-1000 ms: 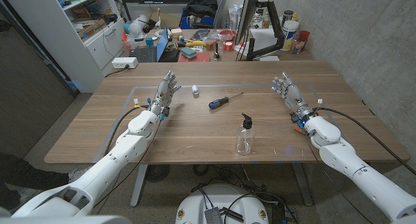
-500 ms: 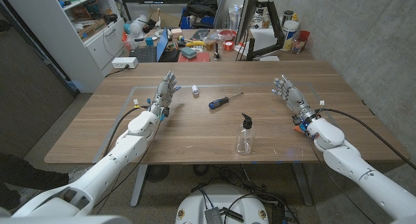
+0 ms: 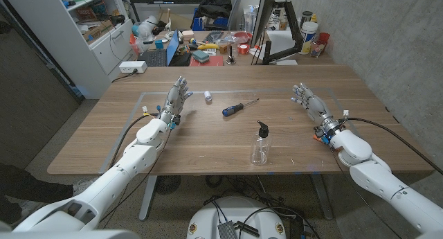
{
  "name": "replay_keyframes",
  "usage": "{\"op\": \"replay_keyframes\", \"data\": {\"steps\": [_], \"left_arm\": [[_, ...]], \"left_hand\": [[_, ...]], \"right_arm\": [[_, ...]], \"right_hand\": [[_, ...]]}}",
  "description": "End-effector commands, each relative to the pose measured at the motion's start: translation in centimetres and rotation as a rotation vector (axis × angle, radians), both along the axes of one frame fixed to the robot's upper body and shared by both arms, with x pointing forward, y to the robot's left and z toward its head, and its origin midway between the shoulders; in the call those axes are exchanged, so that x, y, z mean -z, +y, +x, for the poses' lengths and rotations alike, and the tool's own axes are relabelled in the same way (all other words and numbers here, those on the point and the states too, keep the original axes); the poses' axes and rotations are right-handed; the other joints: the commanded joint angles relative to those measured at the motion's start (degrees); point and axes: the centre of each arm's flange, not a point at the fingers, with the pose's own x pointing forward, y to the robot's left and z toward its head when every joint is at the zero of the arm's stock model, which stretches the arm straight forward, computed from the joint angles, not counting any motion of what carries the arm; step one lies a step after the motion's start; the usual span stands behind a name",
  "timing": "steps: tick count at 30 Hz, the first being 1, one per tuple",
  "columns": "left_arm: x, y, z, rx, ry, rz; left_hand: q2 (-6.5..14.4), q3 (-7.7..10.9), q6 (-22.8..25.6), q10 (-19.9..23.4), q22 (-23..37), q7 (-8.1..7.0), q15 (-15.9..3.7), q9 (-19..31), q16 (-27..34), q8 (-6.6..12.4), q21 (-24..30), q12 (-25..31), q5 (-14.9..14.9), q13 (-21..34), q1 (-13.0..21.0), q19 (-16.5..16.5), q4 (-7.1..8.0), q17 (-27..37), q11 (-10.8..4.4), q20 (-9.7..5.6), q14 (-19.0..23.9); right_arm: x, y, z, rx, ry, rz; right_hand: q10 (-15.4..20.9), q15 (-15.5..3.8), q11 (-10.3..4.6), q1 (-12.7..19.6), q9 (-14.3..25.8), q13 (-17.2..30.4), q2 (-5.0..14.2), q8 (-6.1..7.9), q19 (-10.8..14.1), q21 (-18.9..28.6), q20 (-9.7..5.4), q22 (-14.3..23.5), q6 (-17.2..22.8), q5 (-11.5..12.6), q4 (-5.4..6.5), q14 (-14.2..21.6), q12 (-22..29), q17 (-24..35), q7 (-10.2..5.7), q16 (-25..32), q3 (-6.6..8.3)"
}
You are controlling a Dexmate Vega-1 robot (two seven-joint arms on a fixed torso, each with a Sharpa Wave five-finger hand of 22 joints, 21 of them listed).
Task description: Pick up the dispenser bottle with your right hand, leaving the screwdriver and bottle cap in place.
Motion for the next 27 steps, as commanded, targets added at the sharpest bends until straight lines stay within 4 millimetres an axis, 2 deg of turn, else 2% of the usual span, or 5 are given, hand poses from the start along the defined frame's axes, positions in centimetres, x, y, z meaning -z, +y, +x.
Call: {"op": "replay_keyframes", "data": {"steps": [1, 14, 27], "left_arm": [[0.2, -0.1, -0.1, -0.001, 0.004, 0.003], [0.2, -0.2, 0.1, 0.005, 0.006, 0.004], [0.3, 0.2, 0.5, 0.013, 0.017, 0.003]], "left_hand": [[6.70, -0.05, -11.13, -10.45, 0.26, 0.07, -3.72, 0.24, 0.27, 0.32, 0.07, 0.29, 0.41, 0.30, -0.07, -13.39, -0.10, 0.21, -0.12, -5.51, -12.09], [6.72, -0.06, -11.24, -10.63, 0.26, 0.20, -3.59, 0.25, 0.24, 0.30, 0.02, 0.24, 0.43, 0.30, -0.05, -13.45, -0.10, 0.21, -0.14, -5.41, -12.17], [6.80, -0.03, -11.39, -10.68, 0.26, 0.29, -3.51, 0.25, 0.21, 0.29, -0.01, 0.24, 0.45, 0.30, -0.02, -13.46, -0.11, 0.21, 0.00, -5.30, -12.25]], "right_arm": [[1.1, -0.5, -1.0, 0.006, -0.004, -0.020], [1.0, 0.1, -2.2, 0.011, -0.033, -0.086], [2.8, 0.0, -3.6, 0.011, -0.045, -0.044]], "right_hand": [[-0.45, 0.52, 0.32, 0.15, 0.23, 0.23, -0.66, 0.05, 0.03, -0.20, -0.49, 0.08, -0.43, 0.61, -0.14, -0.35, -0.20, 0.28, 1.96, 0.16, -0.26], [-1.24, 0.78, 0.82, 0.03, 0.28, 0.27, -2.47, 0.03, -0.20, -1.04, -0.87, 0.09, -1.17, 1.04, -0.60, -1.06, -0.20, 0.34, 2.59, 0.02, -1.51], [-0.92, 0.75, 0.74, -0.12, 0.29, 0.29, -3.20, 0.20, 0.21, -1.28, -0.84, 0.10, -1.01, 1.33, -0.75, -0.81, 0.07, 0.36, 2.68, 0.16, -2.17]]}}
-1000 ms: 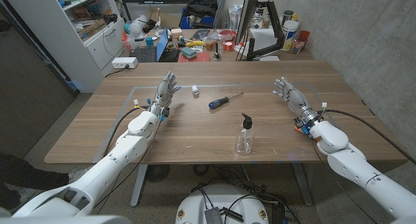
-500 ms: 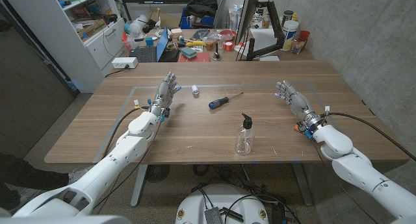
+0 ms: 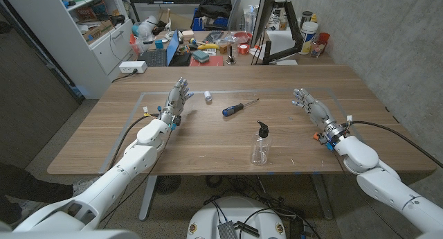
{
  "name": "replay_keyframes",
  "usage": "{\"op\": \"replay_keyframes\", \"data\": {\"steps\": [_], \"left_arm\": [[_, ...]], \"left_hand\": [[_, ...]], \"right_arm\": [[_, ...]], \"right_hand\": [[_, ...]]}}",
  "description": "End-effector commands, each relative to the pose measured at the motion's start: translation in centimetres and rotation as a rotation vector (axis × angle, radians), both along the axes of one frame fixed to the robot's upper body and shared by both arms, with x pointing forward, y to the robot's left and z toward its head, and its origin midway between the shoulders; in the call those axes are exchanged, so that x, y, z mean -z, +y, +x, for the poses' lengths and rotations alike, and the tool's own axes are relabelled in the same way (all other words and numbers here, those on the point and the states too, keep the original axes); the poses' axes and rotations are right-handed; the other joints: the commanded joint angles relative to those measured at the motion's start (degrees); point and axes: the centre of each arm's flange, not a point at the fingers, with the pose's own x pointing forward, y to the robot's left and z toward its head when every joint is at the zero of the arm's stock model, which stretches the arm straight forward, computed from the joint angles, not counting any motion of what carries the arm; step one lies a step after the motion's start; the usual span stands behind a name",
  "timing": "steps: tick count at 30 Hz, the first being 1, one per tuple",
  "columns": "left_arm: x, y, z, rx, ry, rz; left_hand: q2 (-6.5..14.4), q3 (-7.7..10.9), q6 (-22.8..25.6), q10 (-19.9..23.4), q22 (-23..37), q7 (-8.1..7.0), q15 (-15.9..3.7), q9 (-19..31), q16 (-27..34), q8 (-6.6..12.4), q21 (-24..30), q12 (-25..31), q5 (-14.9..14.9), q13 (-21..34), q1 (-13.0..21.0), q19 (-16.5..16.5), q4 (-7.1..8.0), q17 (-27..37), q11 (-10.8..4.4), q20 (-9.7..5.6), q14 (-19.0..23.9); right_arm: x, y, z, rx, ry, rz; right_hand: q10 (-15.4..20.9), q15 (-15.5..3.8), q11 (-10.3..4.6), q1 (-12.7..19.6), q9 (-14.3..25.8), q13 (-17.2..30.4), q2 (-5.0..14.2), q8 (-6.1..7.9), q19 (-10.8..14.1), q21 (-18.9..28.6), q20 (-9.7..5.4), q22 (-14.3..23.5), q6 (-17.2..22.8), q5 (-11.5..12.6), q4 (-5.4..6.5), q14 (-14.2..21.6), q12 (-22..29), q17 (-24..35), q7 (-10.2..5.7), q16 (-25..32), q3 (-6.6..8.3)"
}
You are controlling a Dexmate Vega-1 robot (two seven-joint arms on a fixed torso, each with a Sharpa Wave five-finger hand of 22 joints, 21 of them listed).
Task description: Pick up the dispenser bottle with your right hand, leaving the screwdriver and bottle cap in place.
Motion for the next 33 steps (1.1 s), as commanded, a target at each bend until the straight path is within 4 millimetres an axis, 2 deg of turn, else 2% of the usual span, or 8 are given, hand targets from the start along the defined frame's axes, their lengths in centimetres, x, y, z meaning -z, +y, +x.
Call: {"op": "replay_keyframes", "data": {"steps": [1, 15, 33], "left_arm": [[0.0, 0.3, 0.4, 0.010, 0.008, -0.002], [-0.1, 0.7, 0.6, 0.016, 0.001, -0.002], [-0.1, 1.0, 0.7, 0.015, 0.004, 0.002]], "left_hand": [[6.80, -0.02, -11.44, -10.65, 0.26, 0.31, -3.48, 0.25, 0.20, 0.27, -0.01, 0.26, 0.45, 0.31, -0.02, -13.48, -0.10, 0.21, 0.02, -5.29, -12.28], [6.81, 0.01, -11.59, -10.72, 0.26, 0.37, -3.45, 0.26, 0.26, 0.27, -0.01, 0.27, 0.44, 0.31, -0.03, -13.41, -0.08, 0.21, 0.02, -5.25, -12.18], [6.77, -0.04, -11.67, -10.82, 0.28, 0.37, -3.47, 0.26, 0.26, 0.30, -0.04, 0.26, 0.42, 0.32, -0.09, -13.41, -0.06, 0.23, -0.21, -5.29, -12.24]], "right_arm": [[1.4, 0.1, -1.3, 0.002, -0.022, 0.023], [1.3, 1.3, -2.7, 0.029, -0.066, -0.024], [2.5, 2.5, -4.3, 0.039, -0.075, -0.065]], "right_hand": [[-0.22, 0.14, 0.02, 0.16, 0.31, 0.30, -0.69, 0.23, 0.11, -0.22, -0.22, 0.12, -0.26, 0.37, -0.01, -0.21, 0.42, 0.08, 2.80, 0.16, -0.34], [0.17, -0.35, -0.16, -0.28, 0.32, 0.33, -1.20, 0.70, -0.01, -0.88, -1.04, 0.16, 0.85, 0.88, -0.01, -0.56, 0.74, 0.12, 2.79, 0.11, -1.28], [0.25, -0.40, -0.18, -0.42, 0.34, 0.35, -1.27, 0.70, 0.08, -1.28, -1.00, 0.18, 0.93, 1.29, -0.03, -0.53, 0.86, 0.12, 2.75, 0.16, -1.81]]}}
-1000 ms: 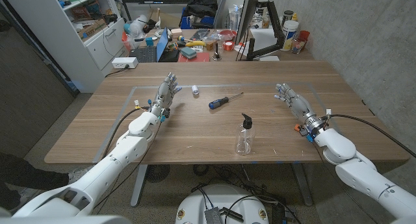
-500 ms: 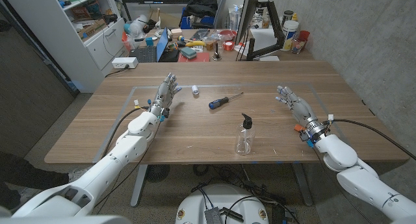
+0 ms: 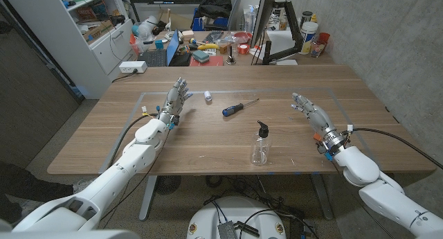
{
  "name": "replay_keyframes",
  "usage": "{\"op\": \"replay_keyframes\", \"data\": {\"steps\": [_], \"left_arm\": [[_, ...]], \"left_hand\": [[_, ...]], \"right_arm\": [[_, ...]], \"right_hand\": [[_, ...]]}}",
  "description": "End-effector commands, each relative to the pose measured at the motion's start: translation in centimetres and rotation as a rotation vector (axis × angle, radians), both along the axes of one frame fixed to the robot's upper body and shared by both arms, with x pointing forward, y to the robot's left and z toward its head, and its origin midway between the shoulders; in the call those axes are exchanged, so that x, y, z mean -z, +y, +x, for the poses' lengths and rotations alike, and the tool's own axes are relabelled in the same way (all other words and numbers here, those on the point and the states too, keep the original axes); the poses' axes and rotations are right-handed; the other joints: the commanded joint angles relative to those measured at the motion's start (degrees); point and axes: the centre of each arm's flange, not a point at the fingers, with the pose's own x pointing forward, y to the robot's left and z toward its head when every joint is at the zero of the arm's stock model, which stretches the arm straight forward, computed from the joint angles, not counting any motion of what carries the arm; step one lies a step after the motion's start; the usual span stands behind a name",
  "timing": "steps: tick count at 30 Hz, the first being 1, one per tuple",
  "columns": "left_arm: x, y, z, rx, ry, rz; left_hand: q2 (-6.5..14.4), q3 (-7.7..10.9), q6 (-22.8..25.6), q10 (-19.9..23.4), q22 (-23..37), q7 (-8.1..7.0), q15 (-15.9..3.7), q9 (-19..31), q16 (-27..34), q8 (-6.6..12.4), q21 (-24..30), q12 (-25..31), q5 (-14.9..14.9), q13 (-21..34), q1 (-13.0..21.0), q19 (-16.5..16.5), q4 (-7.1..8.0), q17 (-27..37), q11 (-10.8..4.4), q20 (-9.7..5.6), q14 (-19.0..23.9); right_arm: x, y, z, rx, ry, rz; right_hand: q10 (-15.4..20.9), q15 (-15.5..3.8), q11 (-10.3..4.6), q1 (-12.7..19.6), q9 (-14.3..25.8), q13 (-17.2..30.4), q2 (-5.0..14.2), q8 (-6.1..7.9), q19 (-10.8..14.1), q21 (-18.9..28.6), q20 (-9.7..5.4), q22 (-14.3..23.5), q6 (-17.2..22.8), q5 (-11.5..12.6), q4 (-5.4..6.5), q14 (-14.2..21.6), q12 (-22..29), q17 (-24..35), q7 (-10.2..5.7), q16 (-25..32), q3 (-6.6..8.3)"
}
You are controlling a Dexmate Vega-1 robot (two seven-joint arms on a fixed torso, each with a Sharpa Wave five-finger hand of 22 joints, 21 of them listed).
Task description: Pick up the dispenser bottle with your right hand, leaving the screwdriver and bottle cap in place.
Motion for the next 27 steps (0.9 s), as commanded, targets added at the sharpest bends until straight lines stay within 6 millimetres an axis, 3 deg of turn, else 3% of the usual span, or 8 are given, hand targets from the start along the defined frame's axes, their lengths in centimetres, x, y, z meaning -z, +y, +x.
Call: {"op": "replay_keyframes", "data": {"steps": [1, 27], "left_arm": [[-0.1, 0.3, 0.1, -0.002, 0.002, 0.004], [-0.1, -0.9, -0.2, -0.001, 0.007, 0.017]], "left_hand": [[6.77, -0.04, -11.90, -10.84, 0.28, 0.15, -3.48, 0.27, 0.25, 0.29, -0.04, 0.25, 0.42, 0.32, -0.09, -13.44, -0.06, 0.23, -0.24, -5.29, -12.27], [7.05, 0.20, -12.17, -10.97, 0.29, 0.25, -3.49, 0.28, 0.22, 0.27, -0.11, 0.26, 0.43, 0.33, 0.02, -13.54, -0.07, 0.23, -0.09, -5.30, -12.43]], "right_arm": [[0.9, 0.5, -1.1, 0.025, -0.016, -0.030], [3.0, -0.3, -3.0, 0.062, -0.007, -0.003]], "right_hand": [[0.24, 0.13, -0.13, -0.11, 0.35, 0.07, -0.54, 0.26, 0.13, -0.08, -0.42, 0.19, 0.40, 0.48, 0.14, -0.01, 0.43, 0.13, 2.67, 0.16, -0.30], [0.51, 0.24, -0.03, 0.60, 0.37, 0.10, -0.34, 0.31, 1.12, -0.53, -0.46, 0.17, 0.49, 1.26, -0.28, 0.50, 0.65, 0.11, 2.72, 0.34, -0.84]]}}
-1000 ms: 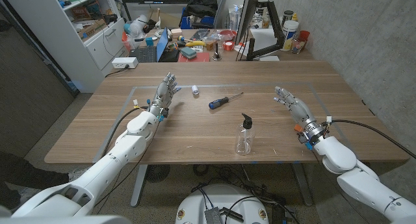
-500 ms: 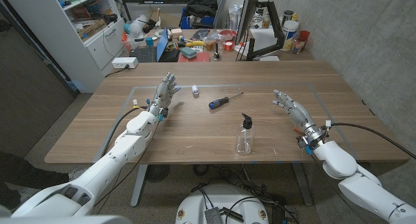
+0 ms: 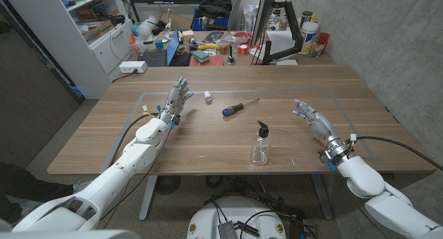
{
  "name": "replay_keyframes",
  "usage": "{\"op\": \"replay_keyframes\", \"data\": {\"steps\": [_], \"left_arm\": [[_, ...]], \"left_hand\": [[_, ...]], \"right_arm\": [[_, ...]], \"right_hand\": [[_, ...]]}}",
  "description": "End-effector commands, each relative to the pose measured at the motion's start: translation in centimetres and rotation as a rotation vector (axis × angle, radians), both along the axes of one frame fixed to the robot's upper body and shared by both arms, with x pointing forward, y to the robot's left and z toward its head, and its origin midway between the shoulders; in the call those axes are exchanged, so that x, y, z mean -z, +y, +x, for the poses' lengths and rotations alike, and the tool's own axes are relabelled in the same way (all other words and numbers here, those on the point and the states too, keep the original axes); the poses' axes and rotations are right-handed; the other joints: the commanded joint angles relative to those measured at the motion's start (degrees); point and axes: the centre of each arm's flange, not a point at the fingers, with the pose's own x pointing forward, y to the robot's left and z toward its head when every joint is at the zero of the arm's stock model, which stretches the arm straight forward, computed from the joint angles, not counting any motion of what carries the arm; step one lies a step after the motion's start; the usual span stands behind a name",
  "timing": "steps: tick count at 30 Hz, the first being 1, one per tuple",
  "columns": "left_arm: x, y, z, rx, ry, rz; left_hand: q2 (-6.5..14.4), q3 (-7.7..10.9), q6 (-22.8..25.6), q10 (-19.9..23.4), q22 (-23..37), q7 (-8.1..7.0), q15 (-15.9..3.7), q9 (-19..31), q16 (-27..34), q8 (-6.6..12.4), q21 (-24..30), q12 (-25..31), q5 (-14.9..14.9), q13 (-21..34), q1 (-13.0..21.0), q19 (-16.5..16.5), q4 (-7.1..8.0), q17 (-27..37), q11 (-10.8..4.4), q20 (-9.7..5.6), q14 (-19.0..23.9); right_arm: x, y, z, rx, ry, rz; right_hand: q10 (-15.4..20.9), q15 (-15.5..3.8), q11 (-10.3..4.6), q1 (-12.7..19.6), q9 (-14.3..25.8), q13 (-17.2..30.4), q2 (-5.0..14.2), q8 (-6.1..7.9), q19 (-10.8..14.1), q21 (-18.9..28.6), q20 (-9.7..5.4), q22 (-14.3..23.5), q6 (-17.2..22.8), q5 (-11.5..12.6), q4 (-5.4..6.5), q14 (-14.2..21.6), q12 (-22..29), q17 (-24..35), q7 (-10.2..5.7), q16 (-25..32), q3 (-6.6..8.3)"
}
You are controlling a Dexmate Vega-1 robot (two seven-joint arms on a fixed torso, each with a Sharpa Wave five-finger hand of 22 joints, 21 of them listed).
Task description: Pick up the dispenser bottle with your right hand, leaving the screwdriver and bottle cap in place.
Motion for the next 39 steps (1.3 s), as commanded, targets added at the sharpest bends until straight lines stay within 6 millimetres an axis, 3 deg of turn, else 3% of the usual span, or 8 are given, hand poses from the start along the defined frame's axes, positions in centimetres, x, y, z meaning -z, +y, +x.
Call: {"op": "replay_keyframes", "data": {"steps": [1, 15, 23, 39], "left_arm": [[0.1, -0.5, -0.1, 0.002, 0.005, 0.005], [0.1, -0.9, 0.1, 0.010, 0.003, 0.005], [0.1, -0.8, 0.0, 0.010, 0.001, 0.003], [0.3, -0.3, 0.1, 0.020, 0.005, -0.001]], "left_hand": [[7.05, 0.22, -12.16, -10.96, 0.29, 0.25, -3.51, 0.28, 0.23, 0.28, -0.11, 0.27, 0.43, 0.33, 0.03, -13.52, -0.07, 0.23, -0.15, -5.31, -12.38], [7.05, 0.36, -12.24, -10.96, 0.28, 0.33, -3.42, 0.28, 0.23, 0.29, -0.12, 0.29, 0.41, 0.33, 0.08, -13.51, -0.08, 0.23, -0.12, -5.27, -12.43], [6.99, 0.41, -12.16, -10.99, 0.29, 0.36, -3.43, 0.29, 0.25, 0.34, -0.13, 0.29, 0.39, 0.33, 0.06, -13.51, -0.07, 0.24, -0.28, -5.31, -12.41], [6.88, 0.45, -12.23, -10.90, 0.29, 0.42, -3.26, 0.29, 0.29, 0.34, -0.14, 0.33, 0.35, 0.33, 0.02, -13.48, -0.07, 0.25, -0.14, -5.19, -12.35]], "right_arm": [[0.9, -0.1, -0.8, 0.012, -0.002, 0.014], [1.6, 0.6, -2.4, 0.028, -0.017, -0.021], [2.0, 1.1, -3.1, 0.042, -0.018, -0.030], [2.5, 2.7, -4.0, 0.037, -0.026, -0.055]], "right_hand": [[0.49, 0.02, -0.09, 0.64, 0.08, 0.11, -0.35, 0.33, 0.31, -0.11, -0.09, 0.18, 0.52, 0.42, -0.07, 0.28, 0.20, 0.11, 2.76, 0.34, -0.16], [0.07, 0.20, 0.03, 0.93, 0.09, 0.12, -0.44, 0.17, 0.29, -0.59, 0.21, 0.19, 0.14, 0.84, -0.29, 0.15, 0.08, 0.11, 2.80, 0.25, -0.62], [-0.25, 0.46, -0.31, 1.17, 0.10, 0.13, -0.44, 0.02, 0.89, -0.77, 1.54, 0.19, -0.33, 1.20, -0.46, 0.28, 0.00, 0.10, 2.48, 0.29, -0.99], [-0.44, 0.73, -0.19, 1.64, 0.10, 0.13, -0.48, 0.04, 0.89, -1.28, 1.28, 0.19, -0.46, 1.65, -0.77, 0.31, 0.00, 0.10, 2.47, 0.27, -1.43]]}}
